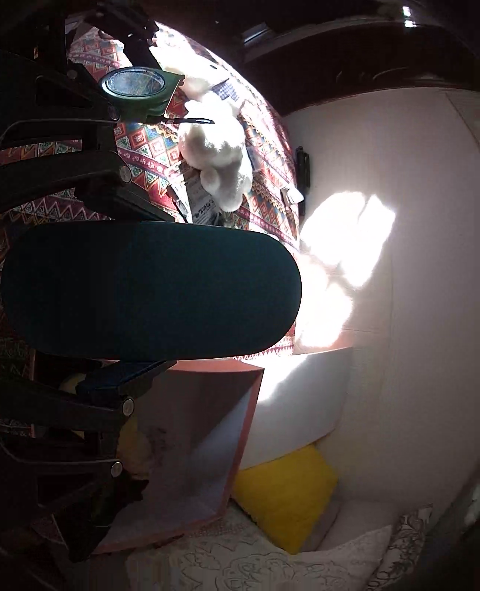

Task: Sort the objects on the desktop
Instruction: 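Carry tape measure and glasses case into the orange box and release, then grasp blue doll figure with left tool while right tool grasps metal bulb part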

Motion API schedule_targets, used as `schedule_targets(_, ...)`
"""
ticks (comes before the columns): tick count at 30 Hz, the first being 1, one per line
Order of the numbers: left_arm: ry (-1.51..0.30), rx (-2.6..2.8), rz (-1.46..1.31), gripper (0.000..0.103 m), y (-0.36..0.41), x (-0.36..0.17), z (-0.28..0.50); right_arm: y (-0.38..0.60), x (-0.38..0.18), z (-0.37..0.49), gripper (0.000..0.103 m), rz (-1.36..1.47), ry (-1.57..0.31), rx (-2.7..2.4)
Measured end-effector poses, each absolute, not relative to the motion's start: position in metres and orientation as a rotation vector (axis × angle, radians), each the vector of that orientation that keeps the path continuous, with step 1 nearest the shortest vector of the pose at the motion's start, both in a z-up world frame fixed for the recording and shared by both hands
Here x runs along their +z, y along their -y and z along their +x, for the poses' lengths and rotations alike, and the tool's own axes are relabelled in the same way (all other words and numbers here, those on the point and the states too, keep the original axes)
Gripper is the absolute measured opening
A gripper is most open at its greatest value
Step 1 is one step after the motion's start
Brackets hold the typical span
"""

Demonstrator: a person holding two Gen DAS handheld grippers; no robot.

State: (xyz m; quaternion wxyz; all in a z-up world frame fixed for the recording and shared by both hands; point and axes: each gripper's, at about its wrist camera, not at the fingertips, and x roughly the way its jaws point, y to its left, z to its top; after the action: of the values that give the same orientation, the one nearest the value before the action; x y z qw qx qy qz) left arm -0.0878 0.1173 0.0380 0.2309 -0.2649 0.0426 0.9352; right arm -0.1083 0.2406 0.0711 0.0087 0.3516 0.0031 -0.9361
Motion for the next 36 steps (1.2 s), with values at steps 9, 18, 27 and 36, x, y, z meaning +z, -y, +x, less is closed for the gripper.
schedule_targets(9,-0.186,2.416,-0.653,0.060,-0.219,0.065,-0.102,-0.340,0.085,-0.084,0.068,1.055,0.181,-3.125)
schedule_targets(18,-0.308,2.297,-0.662,0.062,-0.313,0.061,-0.121,-0.454,0.071,-0.065,0.069,1.105,0.445,-3.324)
schedule_targets(27,-0.309,2.429,-0.557,0.085,-0.270,0.071,-0.129,-0.482,0.073,-0.060,0.084,0.931,0.510,-3.388)
schedule_targets(36,-0.103,2.615,-0.813,0.085,-0.134,0.026,-0.163,-0.423,0.089,-0.078,0.084,0.851,0.353,-3.355)
